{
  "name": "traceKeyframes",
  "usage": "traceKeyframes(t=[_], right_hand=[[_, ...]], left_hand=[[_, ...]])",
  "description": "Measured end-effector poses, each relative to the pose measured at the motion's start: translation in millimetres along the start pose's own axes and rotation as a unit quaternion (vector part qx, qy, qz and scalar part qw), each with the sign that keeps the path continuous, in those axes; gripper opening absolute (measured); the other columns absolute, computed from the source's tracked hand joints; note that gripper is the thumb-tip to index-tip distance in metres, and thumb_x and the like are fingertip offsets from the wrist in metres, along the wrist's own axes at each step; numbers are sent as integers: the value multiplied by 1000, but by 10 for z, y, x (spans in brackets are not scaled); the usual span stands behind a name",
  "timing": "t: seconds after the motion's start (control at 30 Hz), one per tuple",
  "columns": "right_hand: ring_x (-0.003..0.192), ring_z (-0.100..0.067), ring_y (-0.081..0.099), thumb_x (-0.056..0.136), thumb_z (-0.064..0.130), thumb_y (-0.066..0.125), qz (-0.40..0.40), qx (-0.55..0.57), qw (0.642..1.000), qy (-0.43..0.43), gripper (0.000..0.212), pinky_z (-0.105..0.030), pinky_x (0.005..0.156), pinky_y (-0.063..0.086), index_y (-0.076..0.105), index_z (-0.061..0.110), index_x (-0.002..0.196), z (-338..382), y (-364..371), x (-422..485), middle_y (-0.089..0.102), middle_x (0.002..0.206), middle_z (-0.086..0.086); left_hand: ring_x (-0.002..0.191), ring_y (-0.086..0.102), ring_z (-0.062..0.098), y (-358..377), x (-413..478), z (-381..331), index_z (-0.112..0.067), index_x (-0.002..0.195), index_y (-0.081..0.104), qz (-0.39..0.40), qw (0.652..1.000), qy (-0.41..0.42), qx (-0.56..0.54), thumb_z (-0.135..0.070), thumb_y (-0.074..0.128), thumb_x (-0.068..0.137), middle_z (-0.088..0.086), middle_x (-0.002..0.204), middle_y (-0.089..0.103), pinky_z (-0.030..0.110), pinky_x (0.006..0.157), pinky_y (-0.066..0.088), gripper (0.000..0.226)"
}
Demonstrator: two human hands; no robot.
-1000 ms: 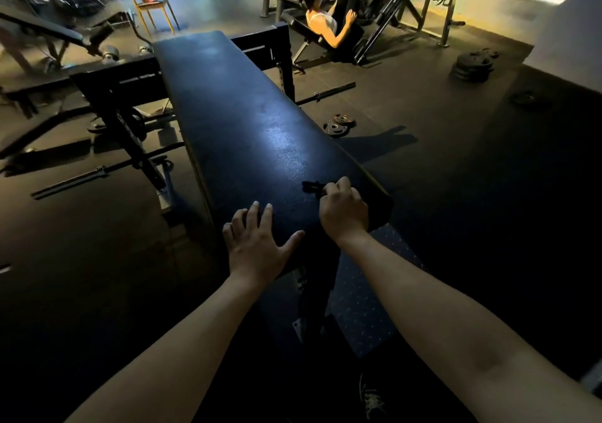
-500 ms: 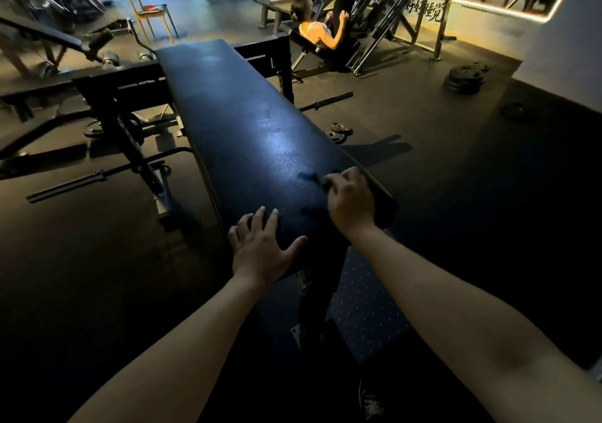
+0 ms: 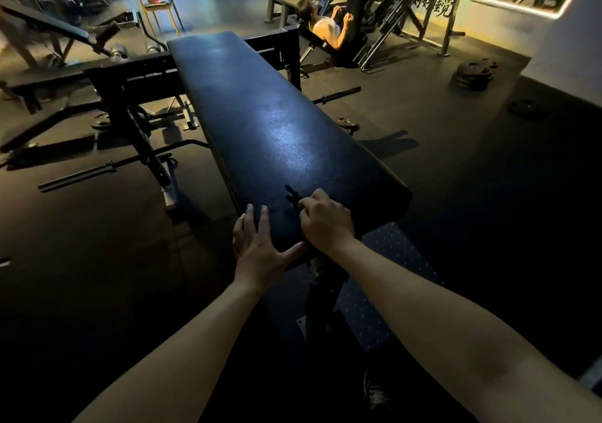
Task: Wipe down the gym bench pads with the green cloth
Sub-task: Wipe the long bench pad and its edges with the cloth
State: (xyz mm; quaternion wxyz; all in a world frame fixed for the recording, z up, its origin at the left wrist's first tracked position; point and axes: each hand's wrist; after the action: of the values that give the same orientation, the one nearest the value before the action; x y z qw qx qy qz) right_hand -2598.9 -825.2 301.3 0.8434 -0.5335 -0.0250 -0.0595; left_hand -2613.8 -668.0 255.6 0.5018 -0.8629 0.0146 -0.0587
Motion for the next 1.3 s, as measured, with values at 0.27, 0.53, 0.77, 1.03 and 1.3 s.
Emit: traceKeyframes(t=[0.27,0.53,0.77,1.03,1.3], right_hand=[[94,-26,63,92,22,58,-64,58,993,-85,26,-36,80,51,71,25,114,-71,-48,8,58,105,-3],[112,-34,50,97,20,46,-55,1,993,102,30,-40,95,42,67,17,119,-380,-125,615,49,120,-12],[104,-34,61,96,28,47,24,-10,999,-25,28,-43,87,48,69,20,111,204,95,337,56,114,-6],[93,-23,65,91,28,56,26,66,991,-114,24,-39,84,53,74,29,108,197,44,22,62,104,5],[100,-34,56,97,26,47,-76,-46,995,49,28,-40,86,43,67,19,114,-138,17,435,56,109,-10]], left_hand=[[149,-3,20,-3,9,29,-21,159,19,-1,999,5,-45,-85,57,65,1,166,3,38,124,5,120],[149,-6,14,-19,-5,21,-21,160,12,6,998,4,-69,-76,67,72,-6,166,0,32,123,2,118],[149,0,19,-30,11,13,-16,160,12,7,998,-4,-66,-80,65,68,1,166,6,33,124,3,124],[149,3,20,-11,12,64,-11,159,14,0,995,13,-101,-87,49,55,6,165,11,35,124,4,133],[148,-11,9,-47,-2,50,-18,160,1,11,994,16,-104,-70,70,75,-4,167,-3,23,118,-8,121]])
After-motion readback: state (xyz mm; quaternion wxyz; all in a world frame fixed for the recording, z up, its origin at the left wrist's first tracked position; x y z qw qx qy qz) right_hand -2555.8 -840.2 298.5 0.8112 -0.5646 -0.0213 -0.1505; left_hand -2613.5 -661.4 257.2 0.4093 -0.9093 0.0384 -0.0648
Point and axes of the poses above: each hand's wrist, its own x-axis towards the middle knuckle, its own y-axis out of the palm, z = x × y
